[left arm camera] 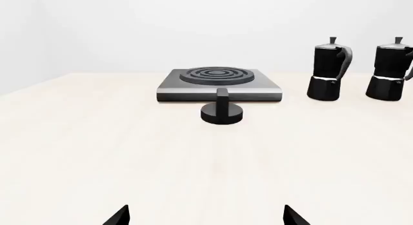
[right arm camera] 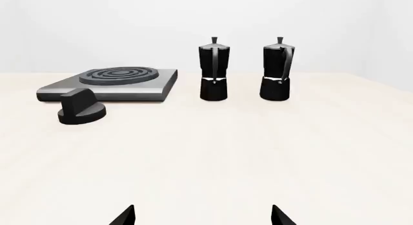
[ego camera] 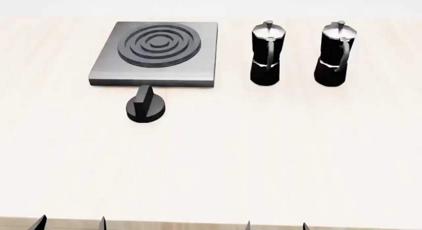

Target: Put both moka pots on the stove.

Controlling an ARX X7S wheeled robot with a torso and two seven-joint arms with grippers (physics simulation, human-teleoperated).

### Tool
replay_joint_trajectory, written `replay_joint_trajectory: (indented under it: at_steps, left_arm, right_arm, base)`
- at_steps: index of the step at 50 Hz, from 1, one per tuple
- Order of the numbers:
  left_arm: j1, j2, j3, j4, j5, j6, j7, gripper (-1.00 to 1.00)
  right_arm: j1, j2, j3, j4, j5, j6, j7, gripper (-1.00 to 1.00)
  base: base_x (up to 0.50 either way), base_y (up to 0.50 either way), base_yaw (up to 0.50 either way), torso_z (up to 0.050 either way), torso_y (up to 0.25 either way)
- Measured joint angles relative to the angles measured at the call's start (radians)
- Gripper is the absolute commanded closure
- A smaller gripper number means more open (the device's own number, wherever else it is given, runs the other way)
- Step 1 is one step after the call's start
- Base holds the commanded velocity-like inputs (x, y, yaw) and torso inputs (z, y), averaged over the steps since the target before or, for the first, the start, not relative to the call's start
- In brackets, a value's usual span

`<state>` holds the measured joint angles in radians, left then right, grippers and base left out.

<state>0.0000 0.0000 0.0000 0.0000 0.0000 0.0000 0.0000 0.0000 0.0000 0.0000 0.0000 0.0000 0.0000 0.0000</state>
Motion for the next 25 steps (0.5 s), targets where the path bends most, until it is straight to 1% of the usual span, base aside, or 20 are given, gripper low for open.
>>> replay_joint_trajectory:
  at_steps: [15,19,25]
  left_arm:
    - [0.005,-0.03,0.04,0.021,-0.033,-0.009,-0.035,-1.0]
    - [0.023,-0.041,0.053,0.095,-0.037,-0.032,-0.047,-1.0]
    - [0.067,-0.06,0.07,0.281,-0.035,-0.092,-0.068,-1.0]
  right_arm:
    - [-0.013,0.036,-0.039,-0.065,0.048,0.041,0.026,-1.0]
    - [-0.034,0.049,-0.047,-0.163,0.058,0.08,0.037,-1.0]
    - [-0.074,0.072,-0.062,-0.354,0.06,0.149,0.056,-1.0]
  base:
    - [0.0,0.0,0.0,0.0,0.0]
    - [0.0,0.0,0.0,0.0,0.0]
    - [0.0,0.0,0.0,0.0,0.0]
